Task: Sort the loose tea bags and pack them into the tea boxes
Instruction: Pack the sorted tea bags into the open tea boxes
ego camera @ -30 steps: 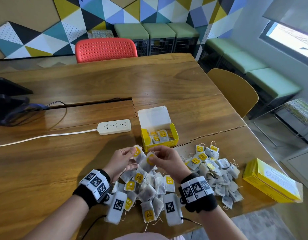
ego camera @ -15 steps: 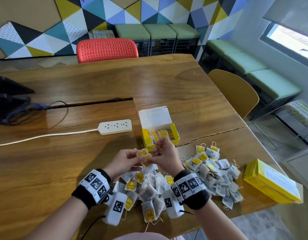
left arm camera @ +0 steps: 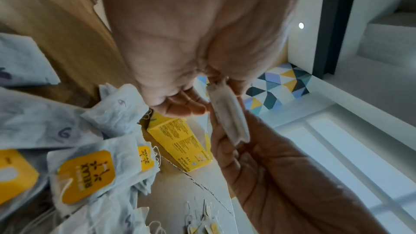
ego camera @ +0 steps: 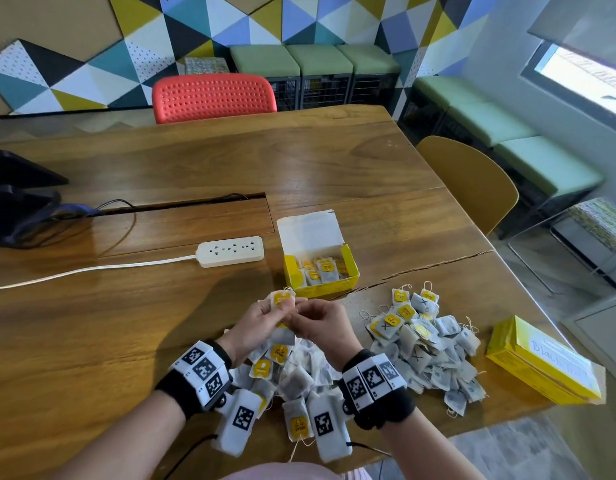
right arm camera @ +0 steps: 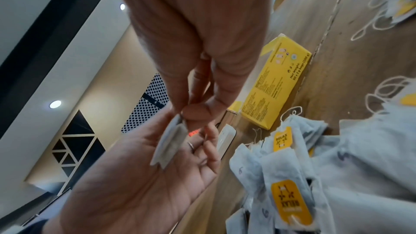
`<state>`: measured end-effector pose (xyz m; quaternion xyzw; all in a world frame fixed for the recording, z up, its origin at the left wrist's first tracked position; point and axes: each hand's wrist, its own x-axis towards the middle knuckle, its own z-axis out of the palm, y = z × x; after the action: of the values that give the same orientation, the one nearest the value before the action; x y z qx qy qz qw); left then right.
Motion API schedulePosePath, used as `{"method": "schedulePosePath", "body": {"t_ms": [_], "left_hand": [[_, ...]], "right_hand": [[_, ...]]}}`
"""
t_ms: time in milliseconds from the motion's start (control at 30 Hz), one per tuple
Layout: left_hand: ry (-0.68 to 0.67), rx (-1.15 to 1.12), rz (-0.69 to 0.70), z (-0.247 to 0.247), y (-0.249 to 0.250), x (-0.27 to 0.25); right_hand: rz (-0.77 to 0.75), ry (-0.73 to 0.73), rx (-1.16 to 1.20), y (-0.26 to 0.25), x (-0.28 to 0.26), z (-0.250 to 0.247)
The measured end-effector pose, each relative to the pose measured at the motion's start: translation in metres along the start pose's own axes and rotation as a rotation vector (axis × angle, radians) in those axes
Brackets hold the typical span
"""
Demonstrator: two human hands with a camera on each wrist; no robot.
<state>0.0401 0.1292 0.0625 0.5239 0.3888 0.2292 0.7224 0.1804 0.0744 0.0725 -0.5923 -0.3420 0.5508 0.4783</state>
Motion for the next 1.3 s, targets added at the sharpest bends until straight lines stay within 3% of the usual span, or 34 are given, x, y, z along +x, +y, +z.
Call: {"method": "schedulePosePath", "body": {"t_ms": [167,267,367,533,833,1133,1300], "left_hand": [[0.192,-0.24,-0.04,-0.006,-0.001,0.002],[0.289,-0.409,-0.068,-0.017,-0.005,0.004],[0.329,-0.528,-0.121,-0.024,-0.007,0.002],[0.336,-0.566,-0.221,-0.027,-0.012,0.001],[0.388,-0.741,-0.221,-0.034,-0.013,-0.002],[0.438,-0.601,-0.196,-0.027,-0.013,0.003],[0.49,-0.759,-0.211,-0.024,-0.01,0.009]], "right_hand": [[0.058,0.064,-0.024,-0.004,0.008,0.003],[-0.023,0.095,-0.489,0.013,0.021,-0.005],[-0.052,-0.075,-0.962,0.025,0.024,-0.002],[-0.093,-0.219,-1.272,0.03,0.026,0.016],[-0.016,-0.267,-1.03,0.006,0.032,-0.002],[0.233,-0.233,-0.08,-0.016,0.014,0.012],[0.338,-0.207,-0.092,-0.001,0.015,0.03]]}}
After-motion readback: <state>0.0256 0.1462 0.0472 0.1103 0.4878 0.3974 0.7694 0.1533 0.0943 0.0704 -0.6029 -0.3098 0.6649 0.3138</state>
